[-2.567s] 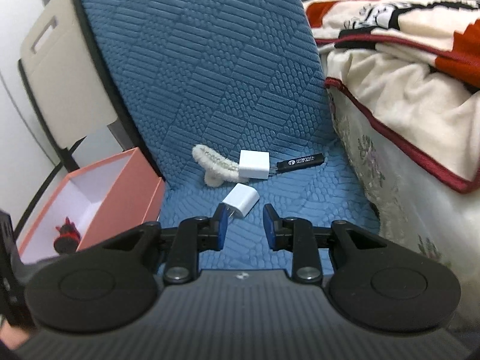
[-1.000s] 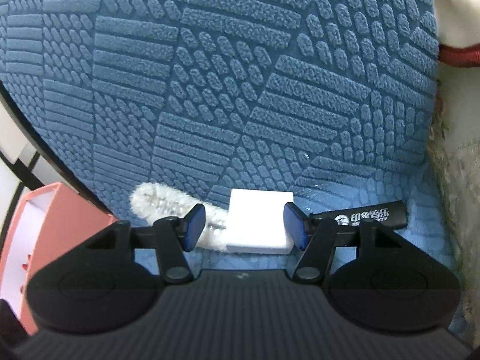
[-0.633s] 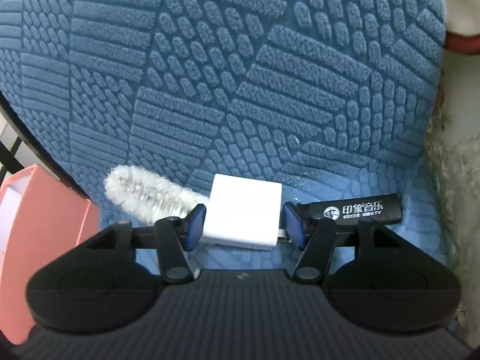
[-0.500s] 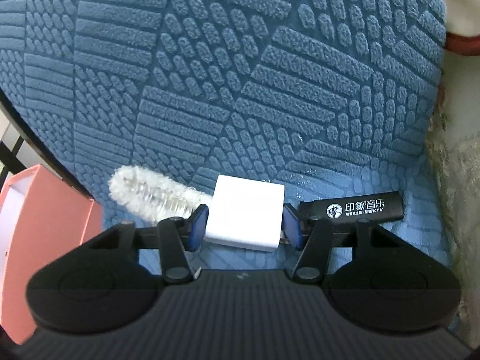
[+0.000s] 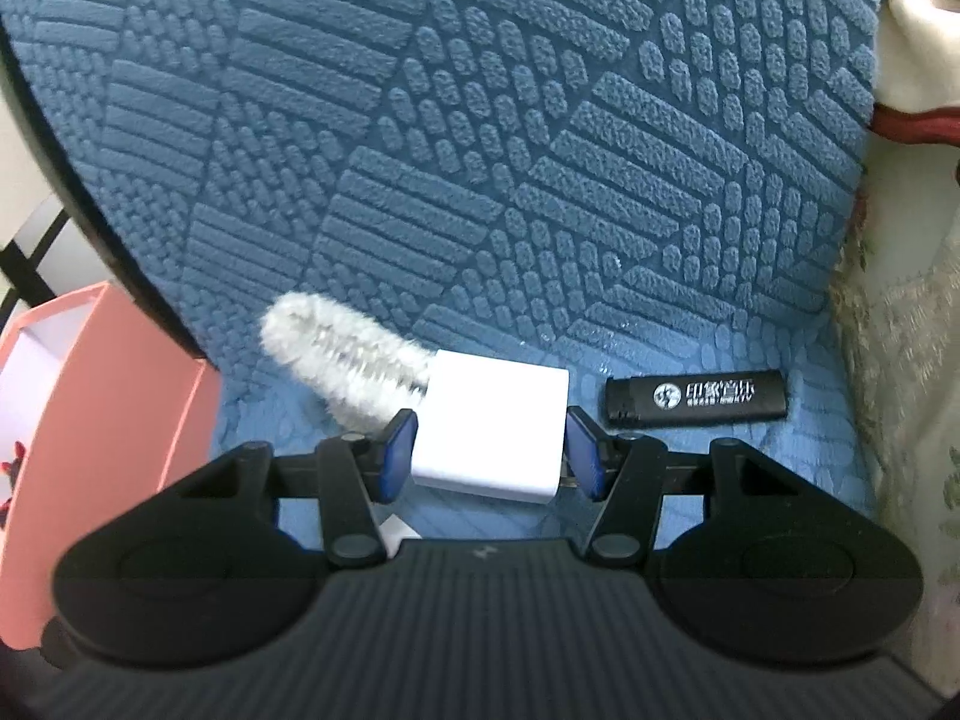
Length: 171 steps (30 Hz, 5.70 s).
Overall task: Organize rigid objects
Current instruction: 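Lift both white chargers off the seat with both grippers, then carry both held chargers over the pink box, then open both grippers to drop the chargers into the box, then withdraw both open grippers from the box back toward the chair seat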
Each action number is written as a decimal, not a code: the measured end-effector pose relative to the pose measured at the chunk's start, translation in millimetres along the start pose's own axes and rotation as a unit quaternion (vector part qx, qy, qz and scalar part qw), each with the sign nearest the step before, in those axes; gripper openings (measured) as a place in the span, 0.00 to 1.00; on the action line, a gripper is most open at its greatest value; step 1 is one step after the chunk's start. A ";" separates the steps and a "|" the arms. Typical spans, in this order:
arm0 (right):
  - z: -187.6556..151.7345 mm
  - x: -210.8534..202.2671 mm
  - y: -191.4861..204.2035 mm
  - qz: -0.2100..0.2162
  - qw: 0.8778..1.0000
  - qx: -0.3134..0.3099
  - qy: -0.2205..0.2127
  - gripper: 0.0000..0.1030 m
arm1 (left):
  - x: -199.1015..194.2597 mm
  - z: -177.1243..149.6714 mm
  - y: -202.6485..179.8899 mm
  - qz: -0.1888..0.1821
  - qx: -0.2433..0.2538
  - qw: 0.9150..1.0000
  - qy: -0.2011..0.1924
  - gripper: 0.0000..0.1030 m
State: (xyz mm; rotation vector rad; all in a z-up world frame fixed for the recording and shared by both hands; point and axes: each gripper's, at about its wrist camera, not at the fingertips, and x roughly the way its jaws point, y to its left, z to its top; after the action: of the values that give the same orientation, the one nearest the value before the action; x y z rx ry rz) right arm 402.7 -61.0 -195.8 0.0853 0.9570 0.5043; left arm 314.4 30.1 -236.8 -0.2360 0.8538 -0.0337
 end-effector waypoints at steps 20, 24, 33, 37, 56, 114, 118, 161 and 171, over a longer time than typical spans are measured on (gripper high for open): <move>-86.5 -83.6 -10.2 -0.070 0.997 0.020 0.006 0.55 | -65.8 -62.4 -15.7 0.018 -0.006 0.999 0.032 0.49; -106.2 -97.1 -5.2 -0.075 0.997 0.027 0.003 0.55 | -78.5 -74.1 -20.7 0.015 -0.003 0.999 0.038 0.49; -151.5 -120.9 7.9 -0.079 0.996 0.040 0.026 0.55 | -99.5 -102.4 -25.4 0.002 0.009 0.998 0.067 0.49; -166.4 -121.6 4.8 -0.087 0.994 0.051 0.029 0.55 | -95.2 -108.3 -25.6 -0.003 0.010 0.997 0.077 0.49; -164.2 -109.6 -10.6 -0.044 0.994 0.095 0.024 0.56 | -85.9 -104.5 -33.2 -0.006 0.053 0.997 0.056 0.49; -61.6 -176.7 259.7 0.053 0.996 -0.068 -0.012 0.55 | -305.3 -0.2 185.6 0.070 -0.110 0.991 -0.036 0.48; -73.5 -152.0 270.9 0.049 0.995 -0.082 0.015 0.55 | -292.4 -14.2 207.3 0.077 -0.124 0.989 -0.016 0.48; -65.0 -211.5 232.7 0.010 0.991 -0.109 -0.083 0.51 | -320.1 -12.9 168.2 0.067 -0.104 0.990 -0.065 0.48; -92.3 -260.8 182.8 -0.025 0.987 -0.093 -0.129 0.51 | -325.4 -24.3 89.2 0.036 -0.073 0.993 -0.080 0.49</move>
State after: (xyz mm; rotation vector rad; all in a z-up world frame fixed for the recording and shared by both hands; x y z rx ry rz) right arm 137.9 -30.4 1.5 -0.0406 0.6533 0.5210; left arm 76.2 152.5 -30.1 -0.3410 0.7052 0.1142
